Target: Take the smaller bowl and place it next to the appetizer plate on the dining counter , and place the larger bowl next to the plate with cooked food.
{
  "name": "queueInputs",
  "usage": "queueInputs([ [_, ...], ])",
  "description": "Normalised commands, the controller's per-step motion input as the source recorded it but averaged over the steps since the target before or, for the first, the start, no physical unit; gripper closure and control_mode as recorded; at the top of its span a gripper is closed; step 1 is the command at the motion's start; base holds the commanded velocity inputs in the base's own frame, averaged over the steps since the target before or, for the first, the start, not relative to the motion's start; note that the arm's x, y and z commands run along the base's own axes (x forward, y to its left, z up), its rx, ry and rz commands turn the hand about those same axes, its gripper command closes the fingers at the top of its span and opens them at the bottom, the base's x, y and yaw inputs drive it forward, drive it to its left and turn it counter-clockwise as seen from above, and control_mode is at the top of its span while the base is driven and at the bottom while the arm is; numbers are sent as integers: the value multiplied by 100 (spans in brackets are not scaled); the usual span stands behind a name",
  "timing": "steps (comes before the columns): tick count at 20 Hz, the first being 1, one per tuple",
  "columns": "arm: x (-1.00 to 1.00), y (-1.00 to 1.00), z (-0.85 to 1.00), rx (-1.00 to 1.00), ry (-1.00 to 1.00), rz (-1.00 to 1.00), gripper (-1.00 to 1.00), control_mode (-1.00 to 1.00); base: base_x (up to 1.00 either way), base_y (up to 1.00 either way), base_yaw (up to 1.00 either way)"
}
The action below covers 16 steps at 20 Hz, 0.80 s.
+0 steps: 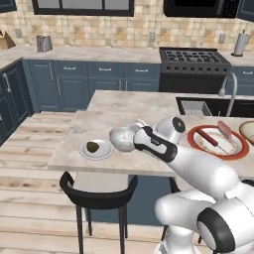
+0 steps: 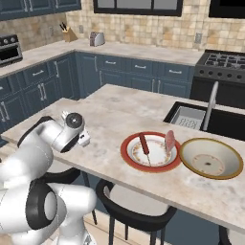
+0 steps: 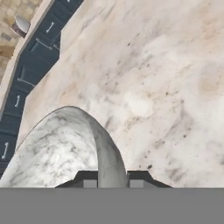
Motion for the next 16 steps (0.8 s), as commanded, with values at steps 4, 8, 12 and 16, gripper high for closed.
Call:
queueInputs([
  [4, -3, -1, -4, 0, -13, 0, -100, -100, 0, 0, 0],
  [8, -19, 0, 6, 0, -8, 0, -100, -100, 0, 0, 0],
  [12, -58, -11, 38, 15, -4, 0, -100, -100, 0, 0, 0],
  [16, -83, -35, 53, 16, 1, 0, -100, -100, 0, 0, 0],
])
